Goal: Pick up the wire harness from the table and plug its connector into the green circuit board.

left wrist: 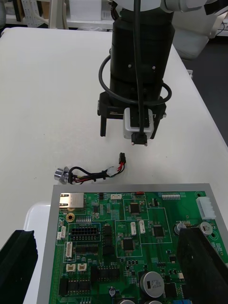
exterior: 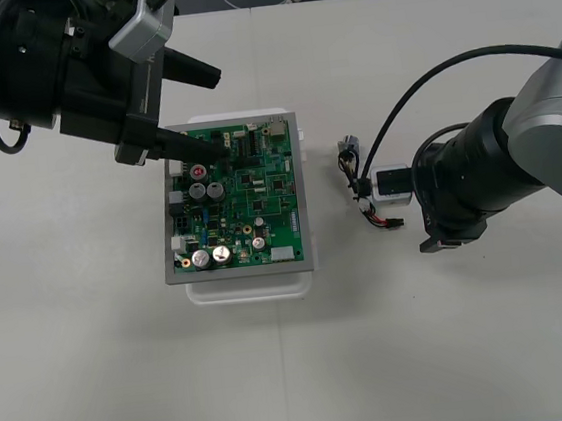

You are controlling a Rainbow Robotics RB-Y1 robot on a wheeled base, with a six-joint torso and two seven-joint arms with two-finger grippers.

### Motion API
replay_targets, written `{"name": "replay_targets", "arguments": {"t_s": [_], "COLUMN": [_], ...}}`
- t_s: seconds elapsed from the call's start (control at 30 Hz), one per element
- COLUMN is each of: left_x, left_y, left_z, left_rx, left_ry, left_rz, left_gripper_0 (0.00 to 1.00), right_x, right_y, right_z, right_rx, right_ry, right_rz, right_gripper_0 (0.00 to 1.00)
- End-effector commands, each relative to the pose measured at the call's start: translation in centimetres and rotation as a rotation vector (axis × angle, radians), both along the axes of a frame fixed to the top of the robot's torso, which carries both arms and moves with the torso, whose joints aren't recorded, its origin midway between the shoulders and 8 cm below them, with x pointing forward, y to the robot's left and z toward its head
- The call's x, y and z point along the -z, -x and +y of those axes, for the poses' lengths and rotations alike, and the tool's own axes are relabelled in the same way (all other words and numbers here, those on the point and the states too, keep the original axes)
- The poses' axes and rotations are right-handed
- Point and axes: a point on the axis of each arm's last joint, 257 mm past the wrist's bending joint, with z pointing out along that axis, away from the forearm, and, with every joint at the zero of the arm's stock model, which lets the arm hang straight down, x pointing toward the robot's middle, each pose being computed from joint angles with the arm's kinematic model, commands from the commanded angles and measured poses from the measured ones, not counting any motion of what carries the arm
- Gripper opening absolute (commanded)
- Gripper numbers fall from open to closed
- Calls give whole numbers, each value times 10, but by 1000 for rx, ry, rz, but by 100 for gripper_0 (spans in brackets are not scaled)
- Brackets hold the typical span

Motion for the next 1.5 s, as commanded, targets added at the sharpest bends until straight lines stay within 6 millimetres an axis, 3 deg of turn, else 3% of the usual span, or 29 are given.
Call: {"name": "replay_targets", "arguments": {"t_s": [0.03, 0.43, 0.83, 1.2, 1.5], "left_x": [-26, -27, -27, -27, -27], "left_y": [4, 4, 3, 3, 3], "left_z": [-23, -24, -23, -23, -23], "left_rx": [6, 5, 4, 4, 4], "left_ry": [41, 44, 46, 46, 46], "left_rz": [-28, -27, -30, -30, -30], "left_gripper_0": [86, 85, 80, 80, 80], "right_x": [-12, -1, 6, 15, 22], "right_y": [-13, -23, -23, -22, -24], "right_z": [-8, -19, -8, 23, 21], "right_rx": [39, 100, 91, 77, 83], "right_ry": [36, 53, 63, 31, 71], "right_rz": [-48, -20, -31, -38, -64], "right_gripper_0": [100, 100, 100, 100, 100]}}
